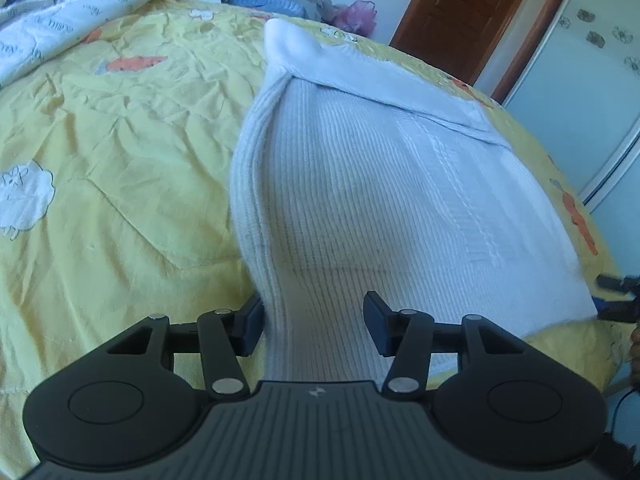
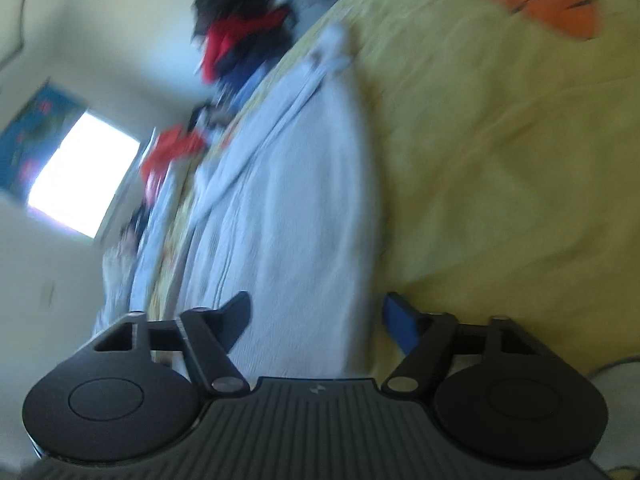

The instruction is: Fold small clothes

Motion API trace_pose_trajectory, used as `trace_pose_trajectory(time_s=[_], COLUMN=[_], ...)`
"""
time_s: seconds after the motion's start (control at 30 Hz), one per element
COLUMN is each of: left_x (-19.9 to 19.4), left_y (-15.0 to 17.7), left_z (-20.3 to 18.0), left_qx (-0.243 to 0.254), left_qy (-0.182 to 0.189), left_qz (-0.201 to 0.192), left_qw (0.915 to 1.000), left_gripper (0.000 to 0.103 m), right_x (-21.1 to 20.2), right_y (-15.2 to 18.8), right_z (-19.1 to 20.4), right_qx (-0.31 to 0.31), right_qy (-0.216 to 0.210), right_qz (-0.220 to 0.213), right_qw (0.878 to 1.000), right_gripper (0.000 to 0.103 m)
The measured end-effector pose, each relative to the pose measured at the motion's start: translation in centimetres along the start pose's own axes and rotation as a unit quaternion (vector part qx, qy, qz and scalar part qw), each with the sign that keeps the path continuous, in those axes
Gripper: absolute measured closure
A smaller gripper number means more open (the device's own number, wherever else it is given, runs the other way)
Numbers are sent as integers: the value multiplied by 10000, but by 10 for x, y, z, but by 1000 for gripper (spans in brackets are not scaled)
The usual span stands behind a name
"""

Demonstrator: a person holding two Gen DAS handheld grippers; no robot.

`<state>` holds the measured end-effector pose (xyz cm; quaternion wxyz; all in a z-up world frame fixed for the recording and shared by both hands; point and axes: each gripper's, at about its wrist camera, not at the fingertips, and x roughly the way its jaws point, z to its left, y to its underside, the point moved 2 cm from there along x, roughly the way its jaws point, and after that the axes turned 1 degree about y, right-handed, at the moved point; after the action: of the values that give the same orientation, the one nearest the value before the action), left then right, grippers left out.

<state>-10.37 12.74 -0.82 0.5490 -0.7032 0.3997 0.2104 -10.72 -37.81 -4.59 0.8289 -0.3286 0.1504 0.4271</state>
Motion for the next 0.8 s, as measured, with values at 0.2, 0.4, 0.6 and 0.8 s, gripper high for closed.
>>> trace_pose_trajectory(time_s=[0.2,0.4,0.6,0.8], left_x=[-3,-10,-34,-40], left_y=[1,-2,-22,-40], left_z=[7,5,-6,-6], left_qx=[-239,-88,38,-3], left_qy=[123,85,382,500], left_qz=[-32,-98,-435,-620], left_qw=[9996,9999,9983,9968], left_gripper=[54,93,93,93], right_x=[9,-19,-31,-37], right_y=[2,0,-20,-35], right_z=[2,2,19,29], right_qx=[-100,-87,-296,-288], right_qy=[84,-417,-653,-877], right_qz=[33,-463,-674,-778], right_qw=[9999,9980,9951,9927], right_gripper=[87,89,89,89])
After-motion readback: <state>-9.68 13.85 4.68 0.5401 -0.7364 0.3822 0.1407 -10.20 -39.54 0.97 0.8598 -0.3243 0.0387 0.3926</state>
